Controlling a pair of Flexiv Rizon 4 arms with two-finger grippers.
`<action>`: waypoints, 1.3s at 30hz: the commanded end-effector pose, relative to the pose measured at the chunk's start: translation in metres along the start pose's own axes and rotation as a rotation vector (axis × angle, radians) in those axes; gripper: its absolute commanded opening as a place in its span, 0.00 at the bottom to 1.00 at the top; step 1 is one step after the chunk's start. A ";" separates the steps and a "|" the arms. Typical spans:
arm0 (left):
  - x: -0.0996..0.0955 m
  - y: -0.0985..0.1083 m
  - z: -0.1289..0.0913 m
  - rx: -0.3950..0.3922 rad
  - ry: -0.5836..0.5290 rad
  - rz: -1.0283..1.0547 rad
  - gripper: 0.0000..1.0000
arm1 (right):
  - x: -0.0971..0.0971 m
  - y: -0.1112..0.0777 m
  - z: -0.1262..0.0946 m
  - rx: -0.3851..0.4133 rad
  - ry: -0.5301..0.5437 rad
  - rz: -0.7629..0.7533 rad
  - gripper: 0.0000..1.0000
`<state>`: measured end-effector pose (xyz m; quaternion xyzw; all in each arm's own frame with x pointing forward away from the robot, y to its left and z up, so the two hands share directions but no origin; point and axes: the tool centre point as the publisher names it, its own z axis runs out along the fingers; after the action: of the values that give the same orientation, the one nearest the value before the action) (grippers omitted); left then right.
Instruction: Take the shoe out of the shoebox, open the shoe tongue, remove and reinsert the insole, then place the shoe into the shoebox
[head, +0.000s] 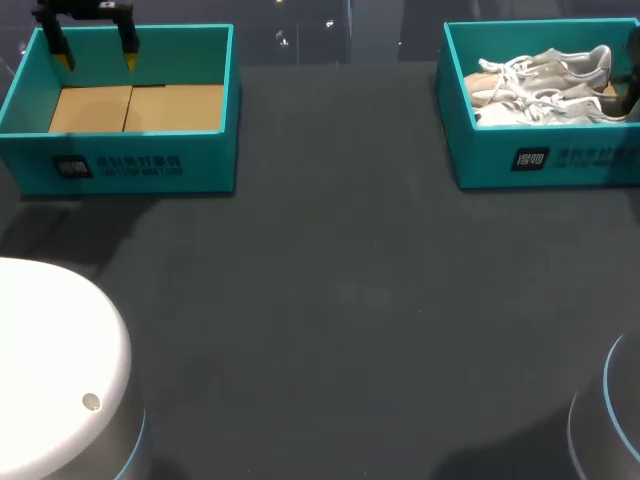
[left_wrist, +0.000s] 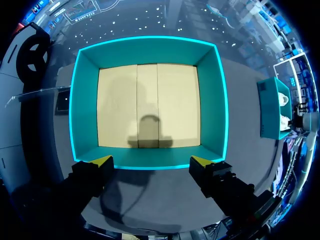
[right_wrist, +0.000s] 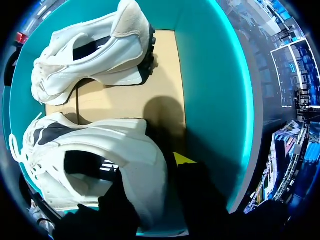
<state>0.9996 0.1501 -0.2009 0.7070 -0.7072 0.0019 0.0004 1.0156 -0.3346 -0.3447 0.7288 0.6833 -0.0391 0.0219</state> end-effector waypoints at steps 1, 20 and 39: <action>0.000 0.000 0.000 -0.001 -0.001 0.000 1.00 | 0.000 -0.003 -0.012 -0.004 0.002 -0.003 0.00; 0.000 0.000 0.000 -0.001 -0.001 0.000 1.00 | -0.007 0.003 -0.043 0.020 -0.018 0.028 0.00; 0.000 0.000 0.000 -0.001 -0.001 0.000 1.00 | -0.010 0.004 -0.064 0.030 -0.029 0.070 0.00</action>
<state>0.9996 0.1501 -0.2009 0.7070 -0.7072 0.0019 0.0004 1.0218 -0.3391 -0.2863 0.7515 0.6567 -0.0593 0.0224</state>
